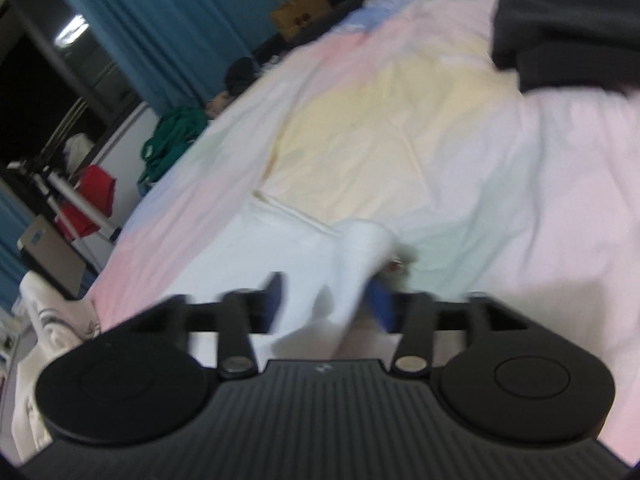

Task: Fold clothes

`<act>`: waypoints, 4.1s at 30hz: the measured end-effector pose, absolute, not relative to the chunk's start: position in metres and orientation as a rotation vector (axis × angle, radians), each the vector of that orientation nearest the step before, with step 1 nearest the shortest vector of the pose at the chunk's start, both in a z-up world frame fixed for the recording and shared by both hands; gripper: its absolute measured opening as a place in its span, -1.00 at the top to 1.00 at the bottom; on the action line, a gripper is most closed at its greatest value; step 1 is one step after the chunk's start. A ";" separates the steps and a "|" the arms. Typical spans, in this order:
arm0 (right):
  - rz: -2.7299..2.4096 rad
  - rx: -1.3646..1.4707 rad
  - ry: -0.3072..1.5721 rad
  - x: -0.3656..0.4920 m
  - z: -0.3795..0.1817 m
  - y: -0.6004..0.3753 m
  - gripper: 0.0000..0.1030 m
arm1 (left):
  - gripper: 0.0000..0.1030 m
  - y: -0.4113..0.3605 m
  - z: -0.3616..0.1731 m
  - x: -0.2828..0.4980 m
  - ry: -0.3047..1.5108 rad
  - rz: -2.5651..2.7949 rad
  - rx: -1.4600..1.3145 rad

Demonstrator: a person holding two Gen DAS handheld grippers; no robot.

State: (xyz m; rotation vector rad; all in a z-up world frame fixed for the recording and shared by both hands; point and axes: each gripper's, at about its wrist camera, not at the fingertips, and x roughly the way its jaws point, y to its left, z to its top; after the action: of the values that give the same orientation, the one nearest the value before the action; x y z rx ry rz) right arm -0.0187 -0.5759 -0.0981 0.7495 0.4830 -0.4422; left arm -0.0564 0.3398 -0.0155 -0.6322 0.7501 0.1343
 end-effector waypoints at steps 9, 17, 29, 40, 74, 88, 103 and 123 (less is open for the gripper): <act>-0.272 0.578 0.396 -0.002 -0.026 -0.502 -0.34 | -0.76 0.266 0.052 -0.064 0.577 0.086 -0.376; -0.013 0.475 0.407 0.030 0.018 -0.404 -0.34 | -0.87 0.146 0.074 -0.027 0.493 -0.075 -0.254; 0.167 0.263 0.531 0.120 -0.002 -0.296 -0.32 | -0.87 0.032 0.006 0.077 0.535 -0.169 -0.155; 0.074 -0.056 0.631 0.286 -0.069 -0.222 -0.26 | -0.87 0.042 -0.072 0.157 0.633 -0.118 -0.085; -0.389 -0.437 0.655 0.229 -0.112 -0.373 0.25 | -0.87 0.052 -0.089 0.165 0.644 -0.157 -0.075; -0.185 1.265 0.498 0.150 -0.144 -0.484 -0.22 | -0.87 0.055 -0.088 0.158 0.668 -0.154 -0.207; -0.362 1.233 0.323 0.241 -0.173 -0.520 0.78 | -0.87 0.045 -0.100 0.155 0.664 -0.142 -0.180; -0.500 0.934 0.392 0.223 -0.158 -0.573 0.77 | -0.87 0.027 -0.088 0.144 0.649 -0.188 -0.102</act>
State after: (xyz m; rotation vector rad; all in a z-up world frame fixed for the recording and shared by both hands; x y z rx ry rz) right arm 0.2232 -0.5728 -0.1576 0.9343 0.3921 -0.5000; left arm 0.1438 0.0270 -0.0882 -0.1023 0.6486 -0.1885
